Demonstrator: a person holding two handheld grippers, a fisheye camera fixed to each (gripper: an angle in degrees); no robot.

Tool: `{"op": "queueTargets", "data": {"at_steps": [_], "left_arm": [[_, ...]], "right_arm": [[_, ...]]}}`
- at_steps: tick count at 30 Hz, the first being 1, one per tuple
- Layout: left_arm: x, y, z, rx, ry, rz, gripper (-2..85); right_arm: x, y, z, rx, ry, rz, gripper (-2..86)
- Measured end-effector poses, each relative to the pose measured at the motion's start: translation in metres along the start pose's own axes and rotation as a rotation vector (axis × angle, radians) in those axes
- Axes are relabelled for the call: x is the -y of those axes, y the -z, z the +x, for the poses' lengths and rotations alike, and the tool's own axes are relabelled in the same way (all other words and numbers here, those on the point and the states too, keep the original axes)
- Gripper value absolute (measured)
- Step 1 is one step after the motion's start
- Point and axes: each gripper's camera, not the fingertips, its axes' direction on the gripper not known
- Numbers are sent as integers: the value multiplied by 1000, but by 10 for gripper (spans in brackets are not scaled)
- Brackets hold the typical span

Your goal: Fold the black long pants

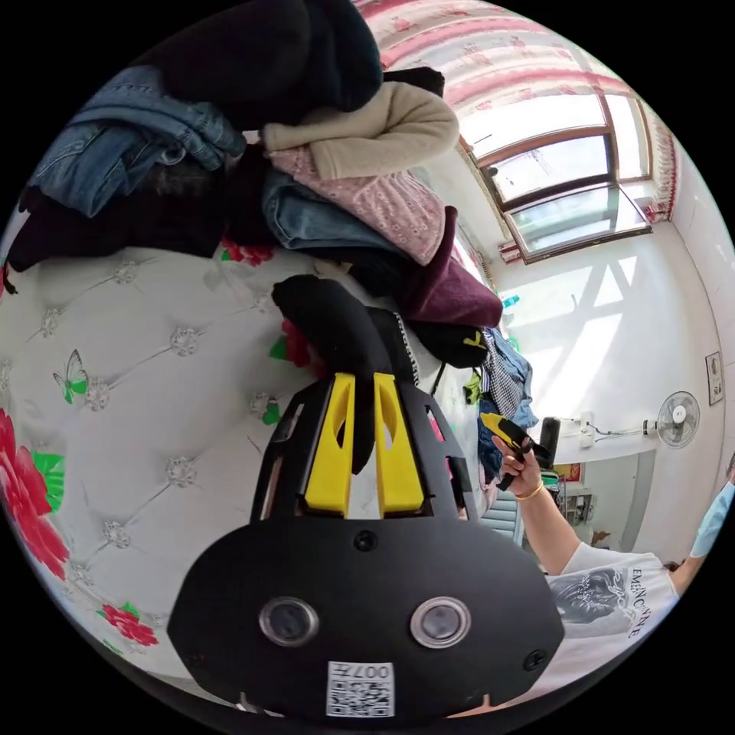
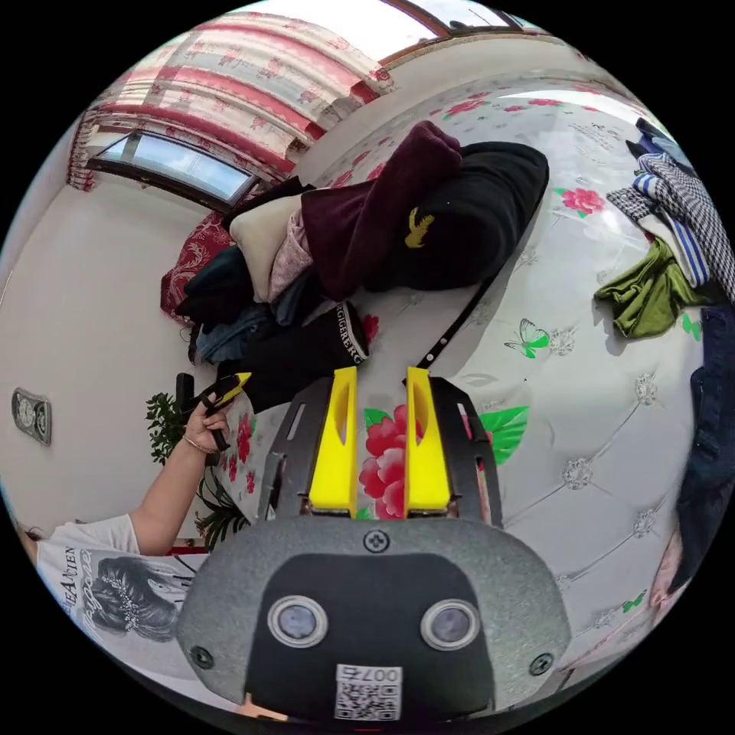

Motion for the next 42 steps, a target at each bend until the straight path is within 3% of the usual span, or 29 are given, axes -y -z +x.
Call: {"op": "queueTargets", "data": {"at_steps": [4, 14, 20, 25, 29, 32, 36, 42], "left_arm": [[-9, 31, -68, 29, 76, 19, 45], [-64, 102, -223, -74, 265, 112, 54], [-96, 132, -267, -117, 221, 142, 68], [-91, 129, -268, -96, 173, 63, 46], [-104, 173, -228, -194, 56, 73, 42], [-141, 209, -199, -178, -16, 79, 41], [-205, 230, -223, -242, 131, 88, 39], [-349, 297, -293, -152, 472, 222, 40]], "right_arm": [[10, -55, 3, 50, -20, -73, 68], [95, -205, -75, 106, 233, -284, 104], [117, -283, -98, 139, 234, -364, 86], [124, -298, -108, 156, 212, -377, 22], [109, -233, -123, 394, 287, -225, 5], [84, -185, -128, 381, 363, -152, 3], [61, -190, -132, 380, 351, -234, 5], [19, -258, -172, 324, 425, -406, 29]]}}
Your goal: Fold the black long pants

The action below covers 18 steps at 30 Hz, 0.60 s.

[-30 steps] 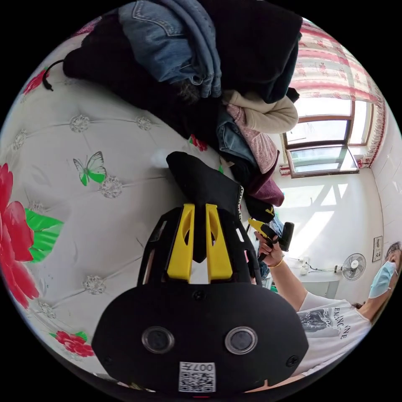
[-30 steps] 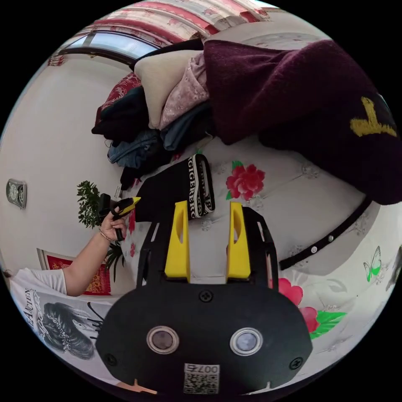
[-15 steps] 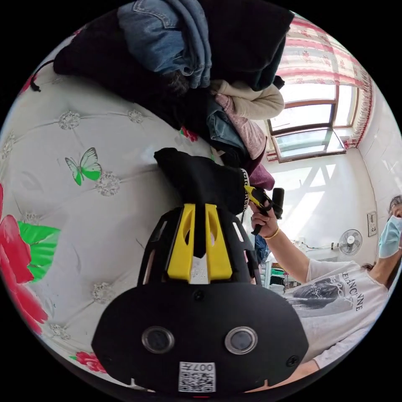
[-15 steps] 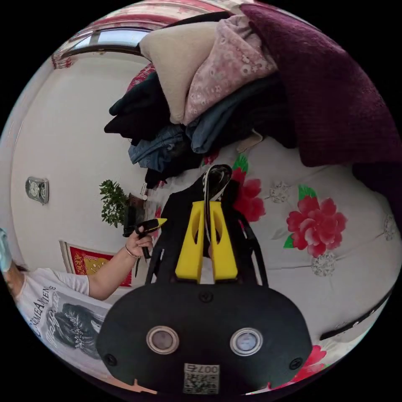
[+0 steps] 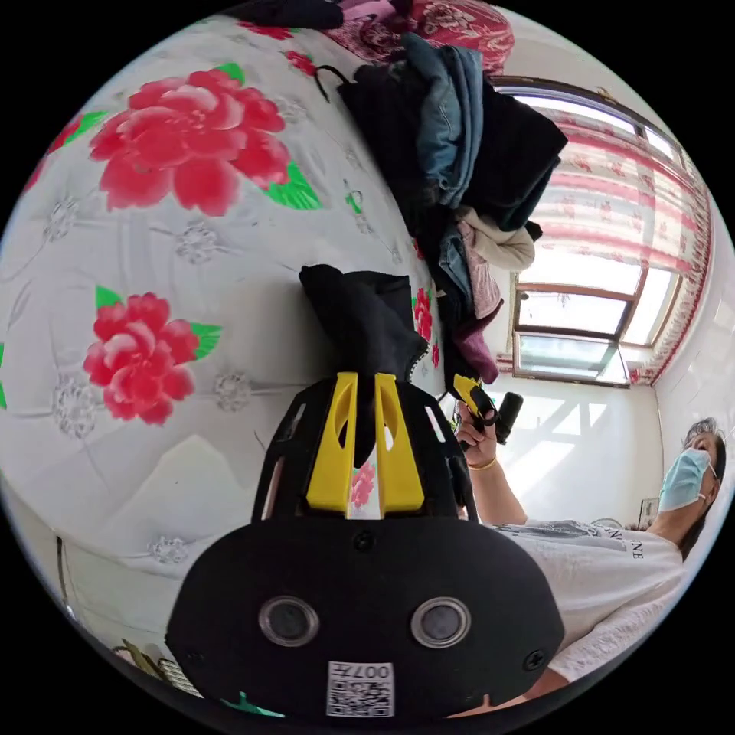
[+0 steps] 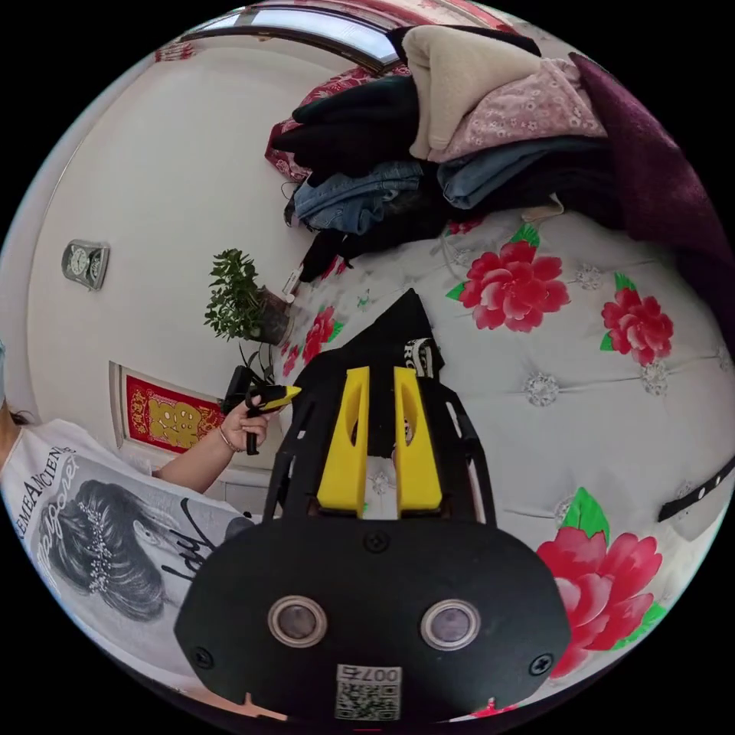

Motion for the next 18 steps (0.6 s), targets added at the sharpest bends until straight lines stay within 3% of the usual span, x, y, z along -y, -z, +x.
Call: {"op": "queueTargets", "data": {"at_steps": [4, 13, 18], "left_arm": [[-43, 65, -57, -35, 107, 130, 42], [-52, 99, -99, -50, 111, 98, 45], [-50, 111, -98, -11, 56, 67, 50]], "right_arm": [[19, -49, -4, -93, 27, -98, 47], [49, -155, -23, -143, 74, -370, 61], [38, -160, -56, -427, 80, -279, 12]]}}
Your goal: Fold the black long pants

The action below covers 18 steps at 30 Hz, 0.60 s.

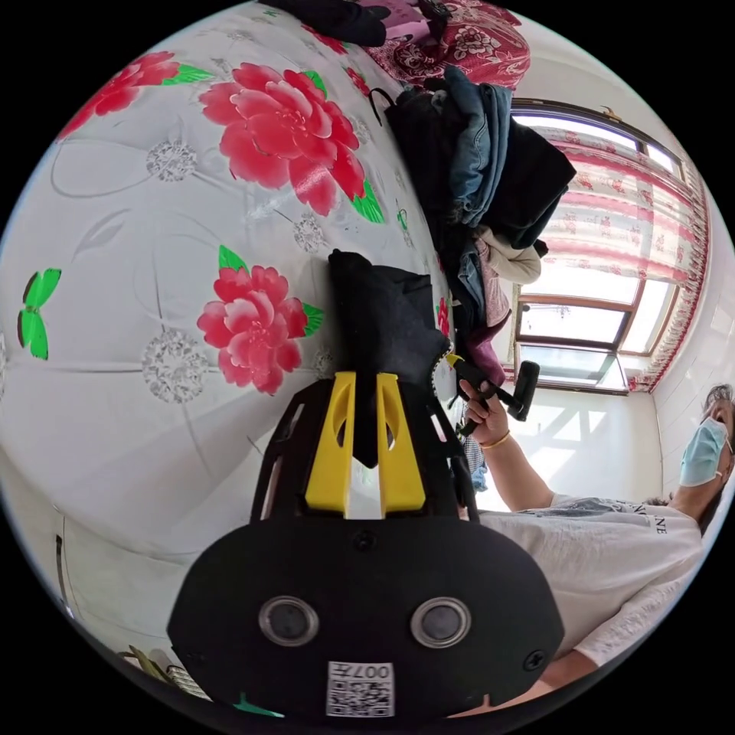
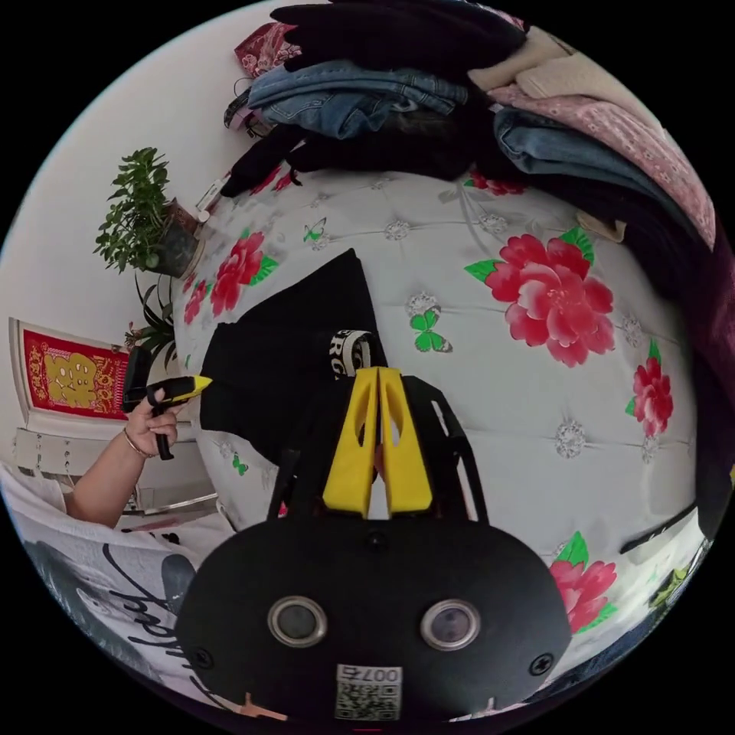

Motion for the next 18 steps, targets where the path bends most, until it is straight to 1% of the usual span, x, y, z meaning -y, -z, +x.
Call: {"op": "queueTargets", "data": {"at_steps": [2, 4, 9, 12, 13, 14, 15, 16, 18], "left_arm": [[-1, 4, 0, 17, -19, 0, 54], [-2, 6, -1, 33, -22, -9, 57], [-5, 10, -7, 0, -16, -12, 59], [-7, 10, -8, -1, -21, -8, 60], [-7, 10, -8, 1, -25, -9, 62], [-8, 10, -8, -1, -26, -11, 64], [-8, 10, -8, -2, -25, -13, 65], [-8, 10, -9, -8, -23, -13, 67], [-10, 10, -8, -13, -28, -17, 71]], "right_arm": [[-2, 9, -14, 60, 45, 50, 9], [1, 14, -23, 55, 69, 64, 11], [10, 21, -22, 82, 39, 116, 42], [18, 7, -24, 110, 20, 41, 44], [19, -3, -27, 89, 20, -10, 38], [19, -8, -31, 29, 25, -35, 29], [18, -8, -34, 10, 32, -33, 24], [16, -2, -39, -24, 41, -6, 15], [14, 19, -48, -12, 82, 81, 8]]}}
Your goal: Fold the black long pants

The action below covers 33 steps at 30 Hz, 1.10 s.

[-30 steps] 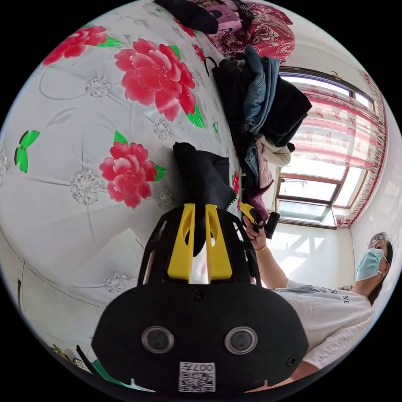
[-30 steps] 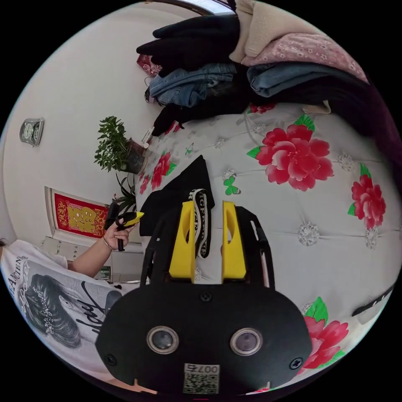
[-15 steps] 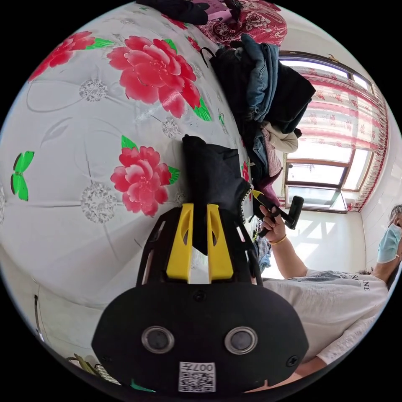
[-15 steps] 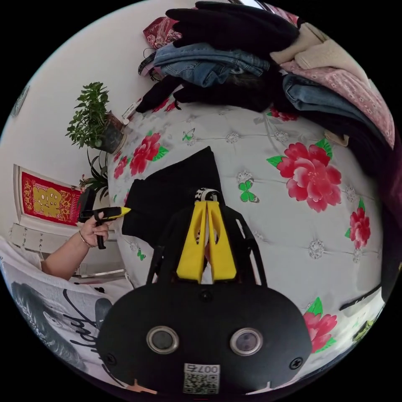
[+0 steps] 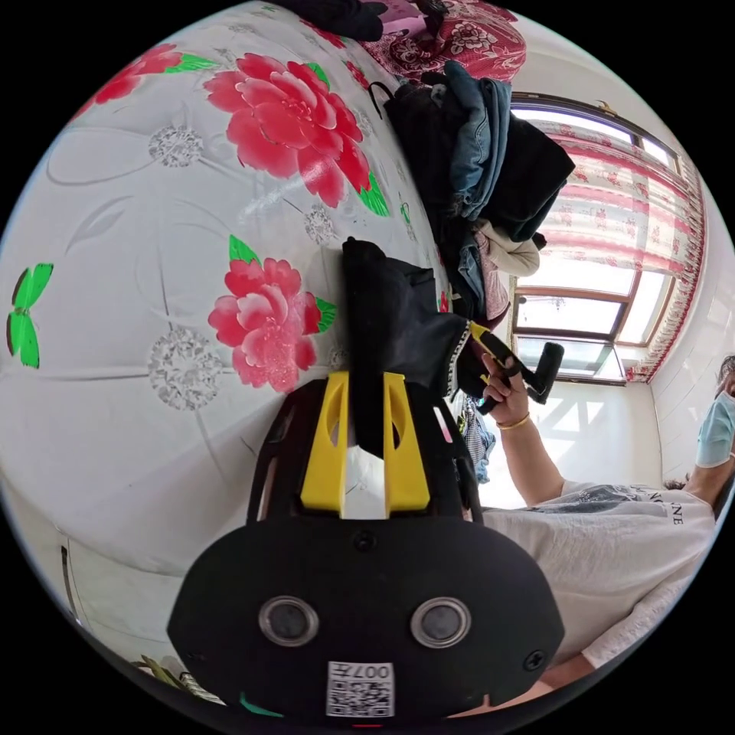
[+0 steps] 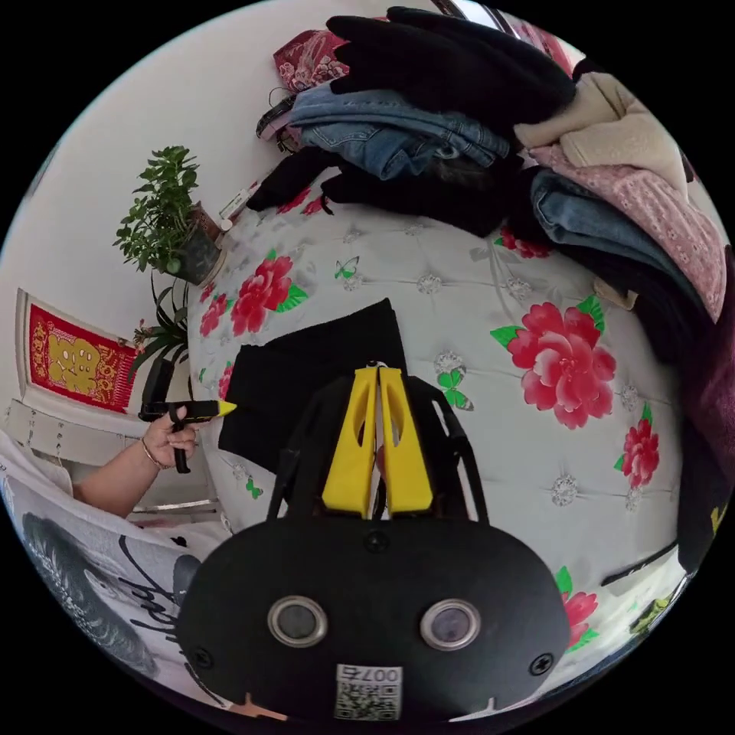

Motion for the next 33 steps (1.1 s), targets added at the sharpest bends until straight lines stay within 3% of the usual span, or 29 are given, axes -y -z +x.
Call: {"op": "queueTargets", "data": {"at_steps": [5, 10, 19, 22, 24, 28, 33], "left_arm": [[-6, -4, 2, -12, -19, 14, 75], [-12, -12, 3, -55, 3, 42, 79], [-10, -49, 14, -64, 18, 32, 42], [-8, -66, 34, -25, 1, 12, 41], [-8, -71, 53, 10, -25, 10, 41], [5, -87, 117, -2, -99, -5, 39], [53, -178, 247, -97, -319, -112, 39]], "right_arm": [[39, 45, -30, 25, 147, 126, 11], [60, 11, 7, 18, 1, -81, 48], [-29, 8, 92, 537, -275, -84, 66], [-44, 2, 75, 531, -256, -160, 46], [-53, 17, 70, 485, -252, -113, 39], [-87, 71, 72, 580, -284, 3, 29], [-134, 185, 97, 520, -298, 229, 29]]}}
